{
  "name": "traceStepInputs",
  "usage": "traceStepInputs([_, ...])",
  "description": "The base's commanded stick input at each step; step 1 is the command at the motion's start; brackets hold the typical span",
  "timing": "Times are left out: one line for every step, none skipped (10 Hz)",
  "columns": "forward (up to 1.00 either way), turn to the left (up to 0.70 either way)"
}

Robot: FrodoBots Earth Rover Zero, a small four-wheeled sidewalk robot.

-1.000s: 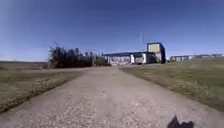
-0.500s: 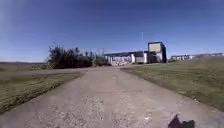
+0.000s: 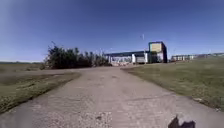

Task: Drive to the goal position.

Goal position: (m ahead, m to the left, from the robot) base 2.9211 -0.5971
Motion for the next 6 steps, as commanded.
traceStepInputs([1.00, 0.00])
traceStepInputs([1.00, 0.00])
traceStepInputs([1.00, 0.00])
traceStepInputs([1.00, 0.00])
traceStepInputs([1.00, 0.00])
traceStepInputs([1.00, 0.00])
